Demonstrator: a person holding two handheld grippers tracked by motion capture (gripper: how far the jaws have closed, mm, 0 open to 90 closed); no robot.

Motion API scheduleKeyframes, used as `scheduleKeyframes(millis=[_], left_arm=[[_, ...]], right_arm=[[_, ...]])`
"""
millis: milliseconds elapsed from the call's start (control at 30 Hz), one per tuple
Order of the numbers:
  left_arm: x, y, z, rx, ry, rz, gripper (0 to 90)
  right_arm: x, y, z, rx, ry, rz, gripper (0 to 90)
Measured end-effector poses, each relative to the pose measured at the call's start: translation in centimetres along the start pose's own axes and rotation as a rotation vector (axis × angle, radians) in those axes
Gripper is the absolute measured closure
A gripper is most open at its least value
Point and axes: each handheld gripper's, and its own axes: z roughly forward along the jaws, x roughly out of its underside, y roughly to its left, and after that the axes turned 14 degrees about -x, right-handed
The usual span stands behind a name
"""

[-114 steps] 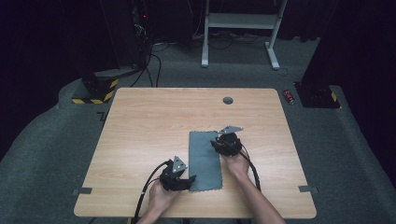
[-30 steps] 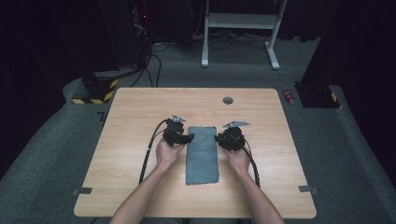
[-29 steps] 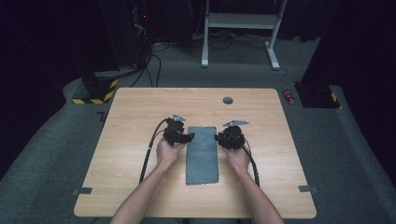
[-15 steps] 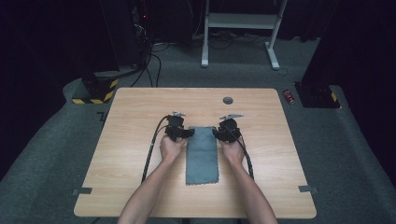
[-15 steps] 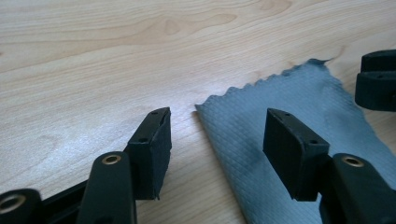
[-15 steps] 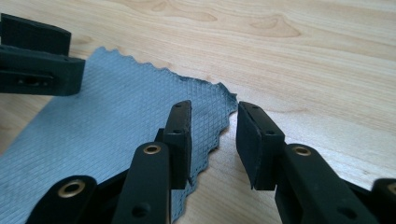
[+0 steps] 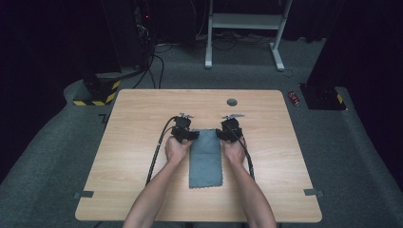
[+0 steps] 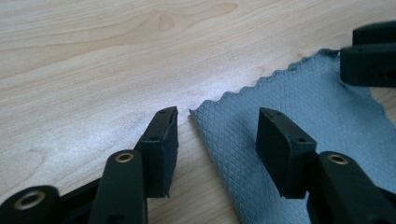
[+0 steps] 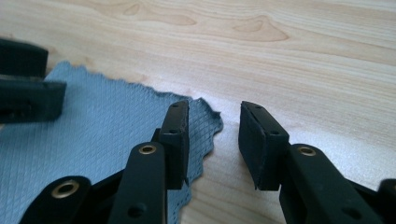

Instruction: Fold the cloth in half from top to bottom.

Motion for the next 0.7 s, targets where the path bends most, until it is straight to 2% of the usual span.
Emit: scheduleKeyframes(millis=[133, 200, 267, 367, 433, 533, 700], left_arm=[[0.0, 0.0, 0.0, -0.012, -0.003, 0.012, 56.2], [0.1, -0.3, -0.1, -0.017, -0.012, 0.043, 62.0], [0.1, -0.6, -0.1, -0.015, -0.020, 0.051, 67.5], [0.2, -0.6, -0.1, 0.003, -0.023, 0.065, 75.0], [0.2, -0.4, -0.1, 0.029, -0.020, 0.051, 80.7], [0.2, -0.2, 0.0, 0.062, -0.013, 0.040, 87.4], [0.1, 0.7, -0.4, 0.118, -0.018, 0.008, 88.4]], right_arm=[[-0.1, 0.3, 0.3, 0.026, 0.003, -0.038, 63.9], [0.0, 0.7, 0.5, 0.036, 0.011, -0.073, 66.8], [0.0, 1.2, 0.7, 0.041, 0.024, -0.114, 73.4], [0.0, 1.3, 0.7, 0.025, 0.030, -0.129, 81.8], [0.0, 1.6, 0.8, 0.022, 0.043, -0.149, 86.4], [-0.1, 1.9, 0.8, 0.031, 0.056, -0.152, 87.8], [0.0, 1.5, 0.1, -0.011, 0.043, -0.119, 88.5]])
